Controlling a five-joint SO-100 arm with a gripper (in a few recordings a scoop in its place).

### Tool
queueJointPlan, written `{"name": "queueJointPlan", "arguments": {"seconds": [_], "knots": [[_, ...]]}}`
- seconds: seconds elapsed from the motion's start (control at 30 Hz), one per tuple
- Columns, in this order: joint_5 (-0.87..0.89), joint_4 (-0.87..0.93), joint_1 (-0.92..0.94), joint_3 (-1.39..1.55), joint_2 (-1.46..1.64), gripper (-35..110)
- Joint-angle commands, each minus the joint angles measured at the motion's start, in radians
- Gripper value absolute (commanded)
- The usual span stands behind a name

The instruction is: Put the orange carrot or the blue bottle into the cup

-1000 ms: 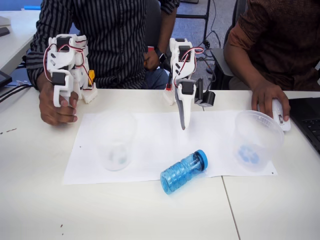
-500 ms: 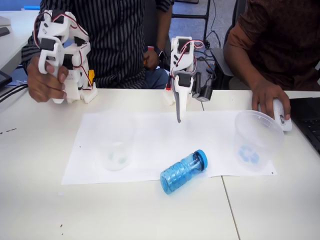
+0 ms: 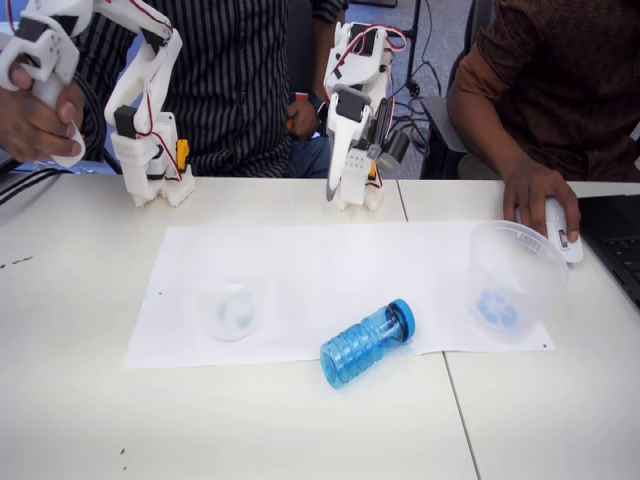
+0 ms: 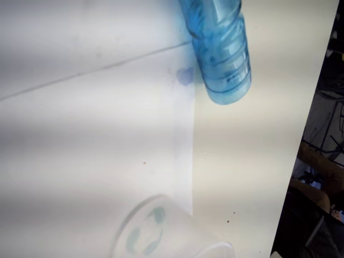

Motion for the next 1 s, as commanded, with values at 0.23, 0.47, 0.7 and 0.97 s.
{"name": "queueJointPlan", "arguments": {"seconds": [0.23,0.47,0.7,0.97], "knots": [[-0.043,0.020,0.061,-0.566,-0.492,34],[-0.264,0.061,0.054,-0.813,-0.769,35],[-0.489,0.221,-0.067,-1.023,-0.966,35],[-0.552,0.382,-0.146,-1.278,-1.181,35]]}}
